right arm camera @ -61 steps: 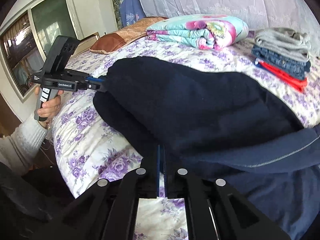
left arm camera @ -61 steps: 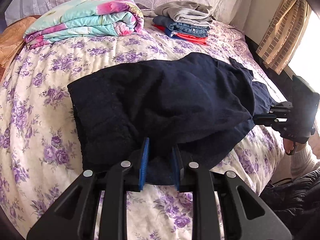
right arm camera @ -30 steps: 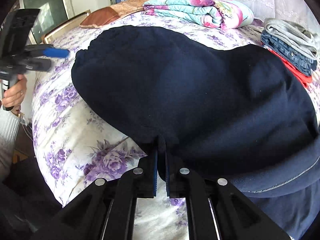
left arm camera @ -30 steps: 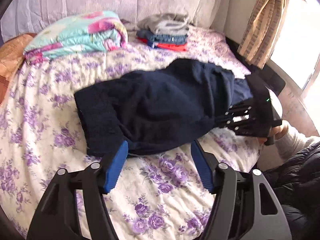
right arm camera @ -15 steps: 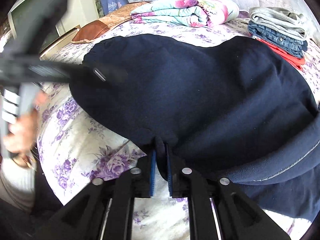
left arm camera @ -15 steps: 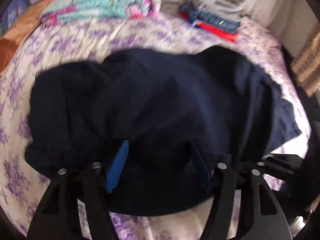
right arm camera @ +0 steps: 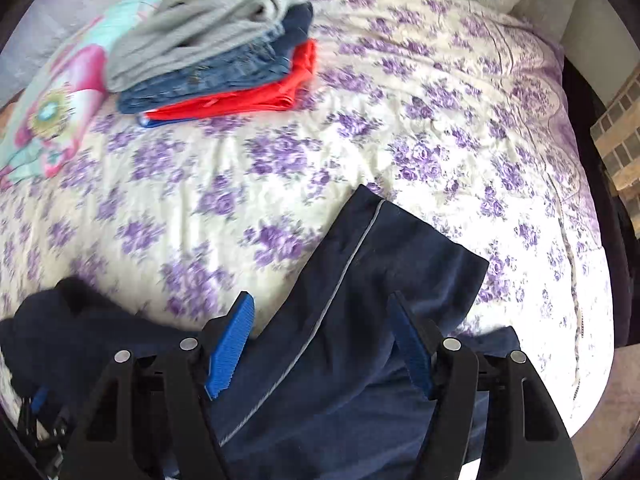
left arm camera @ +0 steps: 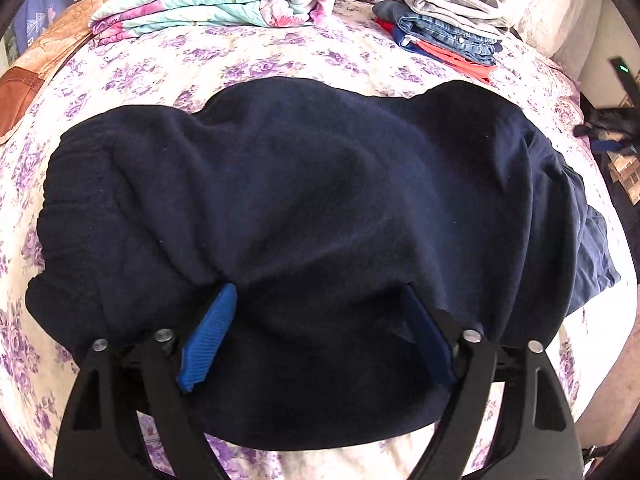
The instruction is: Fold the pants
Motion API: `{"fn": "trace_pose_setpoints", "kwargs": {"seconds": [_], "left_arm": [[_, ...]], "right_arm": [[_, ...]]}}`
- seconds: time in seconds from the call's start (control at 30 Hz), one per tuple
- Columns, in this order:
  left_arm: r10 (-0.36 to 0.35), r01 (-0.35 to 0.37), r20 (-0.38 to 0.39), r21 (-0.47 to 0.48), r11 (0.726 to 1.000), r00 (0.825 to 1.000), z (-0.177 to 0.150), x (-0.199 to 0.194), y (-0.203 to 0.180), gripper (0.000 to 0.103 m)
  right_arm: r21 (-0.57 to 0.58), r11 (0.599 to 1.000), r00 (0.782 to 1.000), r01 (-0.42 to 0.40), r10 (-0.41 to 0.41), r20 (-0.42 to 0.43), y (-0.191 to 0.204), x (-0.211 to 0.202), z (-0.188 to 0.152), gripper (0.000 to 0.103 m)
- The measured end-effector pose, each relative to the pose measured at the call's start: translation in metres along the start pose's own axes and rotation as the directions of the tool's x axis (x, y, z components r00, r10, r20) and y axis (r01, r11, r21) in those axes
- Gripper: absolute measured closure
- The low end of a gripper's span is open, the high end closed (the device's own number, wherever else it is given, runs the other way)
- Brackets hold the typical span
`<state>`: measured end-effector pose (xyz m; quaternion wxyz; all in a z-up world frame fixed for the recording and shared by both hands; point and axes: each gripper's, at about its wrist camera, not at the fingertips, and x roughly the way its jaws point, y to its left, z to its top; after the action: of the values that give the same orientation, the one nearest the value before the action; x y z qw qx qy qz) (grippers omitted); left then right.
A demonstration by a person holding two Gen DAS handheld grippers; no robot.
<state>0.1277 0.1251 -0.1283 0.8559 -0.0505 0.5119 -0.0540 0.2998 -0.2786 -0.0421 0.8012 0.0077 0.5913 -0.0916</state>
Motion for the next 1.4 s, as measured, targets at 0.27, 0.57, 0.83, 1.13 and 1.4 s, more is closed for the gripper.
{"fn": "trace_pose_setpoints", "kwargs": {"seconds": [0.27, 0.57, 0.83, 1.13, 1.4], "left_arm": [[0.002, -0.002, -0.006, 0.051, 0.999, 1.0, 0.006, 0.007, -0.009, 0.005], [-0.015, 0.014, 0.013, 0.046, 0.999, 1.0, 0.007, 0.006, -0.007, 0.005], [-0.026, 0.026, -0.014, -0.009, 1.0, 1.0, -0.008, -0.031, 0.008, 0.084], [-0.033, 0.02, 0.157, 0.079, 0.997, 0.987, -0.034, -0.084, -0.036, 0.103], [0.022, -0.025, 0.03, 0.104, 0.994, 0.999, -0.038, -0.009, -0.056, 0.102]], "right_arm": [[0.065, 0.977, 0.943, 0.205, -0.179, -0.279, 0.002, 0.1, 0.04, 0.038], [0.1, 0.986, 0.981, 0.133, -0.117, -0.154, -0.025, 0.066, 0.028, 0.091], [0.183, 0.981, 0.981, -0.07, 0.035, 0.19, -0.115, -0.048, -0.077, 0.091], [0.37, 0.905, 0.956, -0.212, 0.114, 0.269, -0.202, 0.006, -0.233, 0.094], [0.411, 0.863, 0.934, -0.294, 0.167, 0.317, -0.204, 0.036, -0.259, 0.094]]}}
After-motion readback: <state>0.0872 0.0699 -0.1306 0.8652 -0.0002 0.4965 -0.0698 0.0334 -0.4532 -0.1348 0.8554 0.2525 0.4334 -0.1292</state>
